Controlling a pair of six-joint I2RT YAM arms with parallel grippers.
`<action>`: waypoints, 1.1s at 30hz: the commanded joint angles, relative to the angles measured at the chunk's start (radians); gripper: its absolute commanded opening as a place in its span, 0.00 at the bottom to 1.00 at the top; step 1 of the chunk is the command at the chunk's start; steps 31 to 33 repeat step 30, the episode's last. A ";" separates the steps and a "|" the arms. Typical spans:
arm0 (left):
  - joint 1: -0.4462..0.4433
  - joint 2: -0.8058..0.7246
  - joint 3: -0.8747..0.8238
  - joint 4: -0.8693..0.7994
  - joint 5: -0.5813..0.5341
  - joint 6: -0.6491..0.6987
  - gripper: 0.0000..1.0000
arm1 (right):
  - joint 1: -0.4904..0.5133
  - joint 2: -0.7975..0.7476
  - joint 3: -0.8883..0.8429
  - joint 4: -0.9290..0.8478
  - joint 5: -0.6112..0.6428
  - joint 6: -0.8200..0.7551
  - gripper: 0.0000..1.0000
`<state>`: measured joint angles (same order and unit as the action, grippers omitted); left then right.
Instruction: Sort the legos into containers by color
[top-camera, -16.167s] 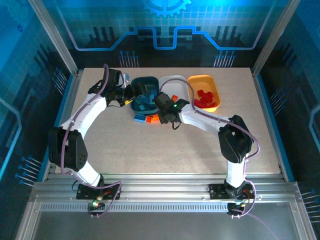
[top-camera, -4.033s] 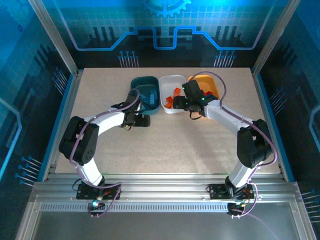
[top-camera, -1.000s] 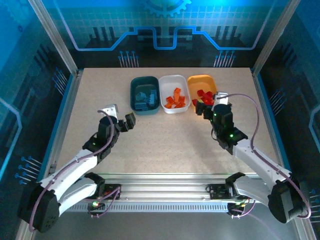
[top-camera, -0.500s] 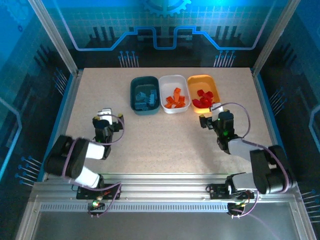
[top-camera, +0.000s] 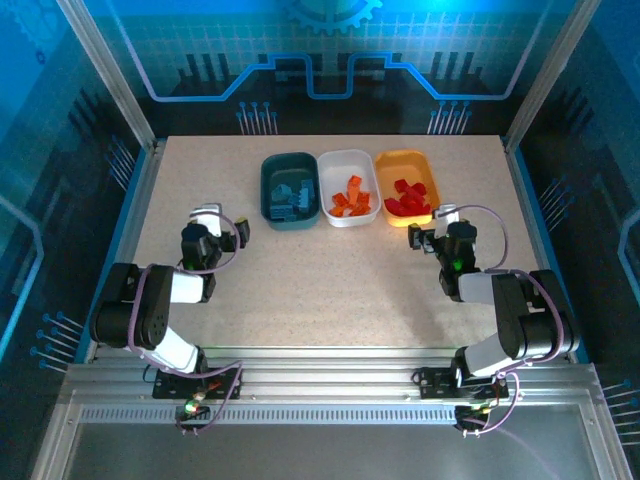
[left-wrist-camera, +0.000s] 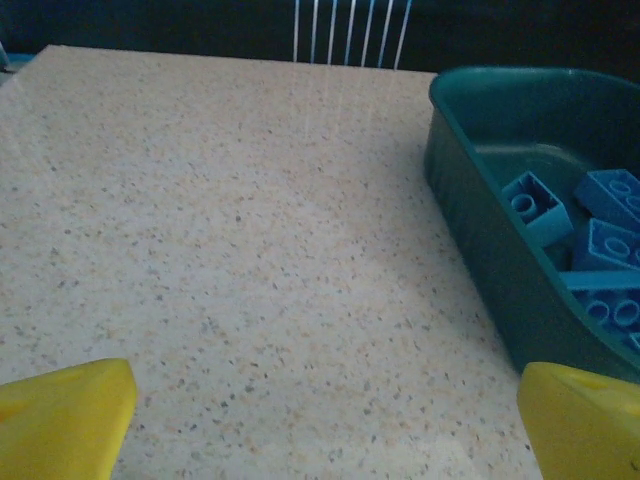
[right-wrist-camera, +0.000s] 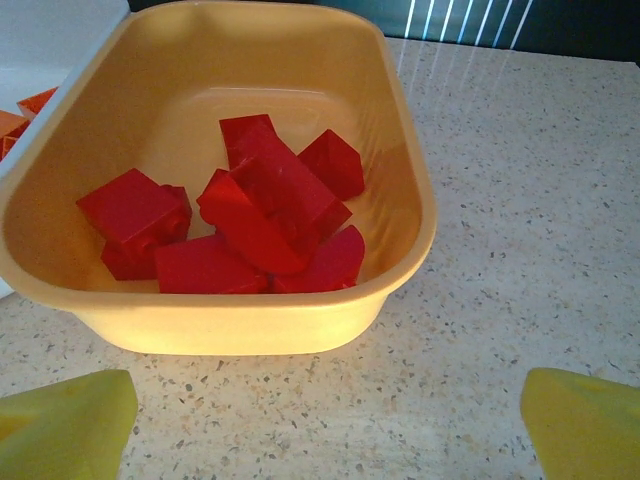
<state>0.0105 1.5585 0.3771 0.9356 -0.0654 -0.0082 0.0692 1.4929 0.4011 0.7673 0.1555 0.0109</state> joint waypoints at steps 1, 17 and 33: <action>0.008 -0.014 0.008 -0.023 0.044 -0.002 0.99 | 0.001 0.009 0.017 0.012 0.009 0.012 1.00; 0.008 -0.014 0.007 -0.024 0.042 -0.001 0.99 | 0.014 0.010 0.018 0.013 0.024 0.003 1.00; 0.008 -0.014 0.012 -0.035 0.065 0.007 0.99 | 0.014 0.010 0.018 0.013 0.024 0.004 1.00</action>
